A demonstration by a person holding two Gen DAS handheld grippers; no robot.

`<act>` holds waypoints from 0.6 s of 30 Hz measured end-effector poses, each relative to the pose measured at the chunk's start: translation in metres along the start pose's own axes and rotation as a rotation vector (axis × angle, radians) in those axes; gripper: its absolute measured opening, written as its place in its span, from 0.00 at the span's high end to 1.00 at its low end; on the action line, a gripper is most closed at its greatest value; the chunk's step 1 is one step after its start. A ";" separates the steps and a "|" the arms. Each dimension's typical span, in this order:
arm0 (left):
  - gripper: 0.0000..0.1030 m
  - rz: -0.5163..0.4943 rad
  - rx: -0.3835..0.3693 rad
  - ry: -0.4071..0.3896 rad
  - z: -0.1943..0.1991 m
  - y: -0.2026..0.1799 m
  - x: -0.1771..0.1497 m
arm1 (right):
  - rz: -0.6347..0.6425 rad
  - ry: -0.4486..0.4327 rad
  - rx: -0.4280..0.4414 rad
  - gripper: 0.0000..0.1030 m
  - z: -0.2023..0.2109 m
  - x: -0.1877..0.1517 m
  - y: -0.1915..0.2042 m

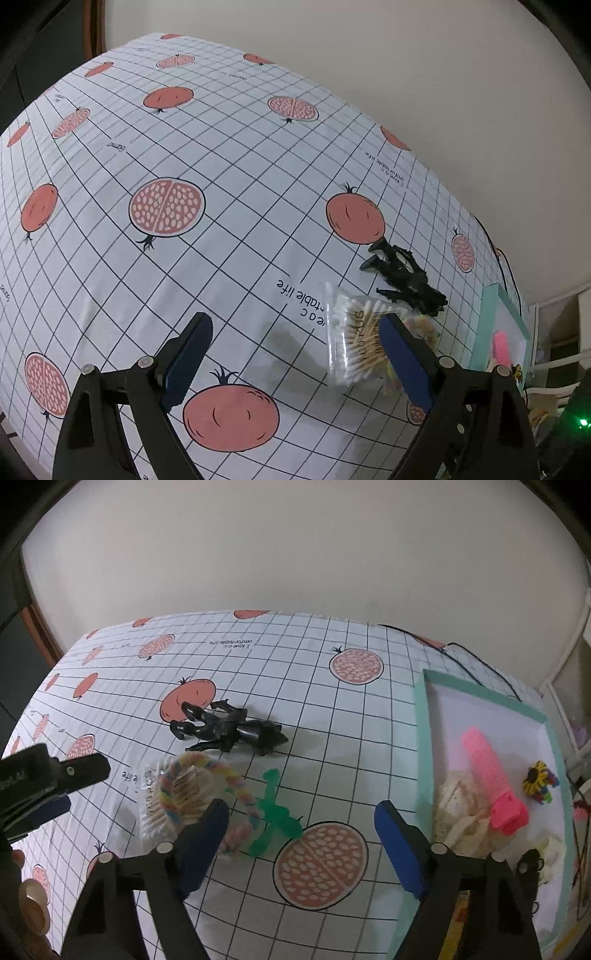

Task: Organize objects
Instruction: 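Move left tool to the cotton swab pack with the rainbow bracelet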

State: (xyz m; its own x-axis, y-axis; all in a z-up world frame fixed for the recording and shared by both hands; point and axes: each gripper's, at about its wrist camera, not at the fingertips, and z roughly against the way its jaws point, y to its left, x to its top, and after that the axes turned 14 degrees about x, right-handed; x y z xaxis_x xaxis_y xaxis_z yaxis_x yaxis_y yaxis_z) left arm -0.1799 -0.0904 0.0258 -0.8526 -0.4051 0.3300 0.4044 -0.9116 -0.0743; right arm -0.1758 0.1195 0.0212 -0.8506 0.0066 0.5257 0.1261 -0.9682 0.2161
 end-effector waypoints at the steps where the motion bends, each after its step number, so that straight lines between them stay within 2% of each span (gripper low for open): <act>1: 0.11 -0.007 -0.005 0.005 -0.002 -0.001 0.000 | -0.004 0.001 -0.002 0.24 -0.001 0.000 0.000; 5: 0.11 -0.009 -0.028 0.005 -0.002 -0.003 -0.001 | -0.008 0.021 -0.020 0.28 -0.008 -0.001 -0.004; 6: 0.11 -0.016 -0.035 0.001 -0.001 -0.005 -0.001 | -0.008 0.025 -0.026 0.32 -0.009 -0.002 -0.004; 9: 0.11 -0.052 -0.047 -0.009 0.000 -0.014 -0.003 | -0.028 0.023 -0.035 0.35 -0.010 -0.003 -0.011; 12: 0.16 -0.084 -0.066 -0.019 0.002 -0.022 -0.004 | -0.023 0.033 -0.030 0.38 -0.009 -0.003 -0.014; 18: 0.18 -0.141 -0.092 -0.040 0.007 -0.037 -0.010 | -0.001 0.052 -0.009 0.46 -0.012 -0.006 -0.014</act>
State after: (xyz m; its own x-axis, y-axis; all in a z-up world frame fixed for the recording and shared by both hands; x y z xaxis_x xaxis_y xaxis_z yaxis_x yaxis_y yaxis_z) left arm -0.1844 -0.0519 0.0318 -0.8841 -0.2712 0.3806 0.2480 -0.9625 -0.1097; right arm -0.1788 0.1300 0.0056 -0.8762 -0.0052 0.4819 0.1208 -0.9704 0.2093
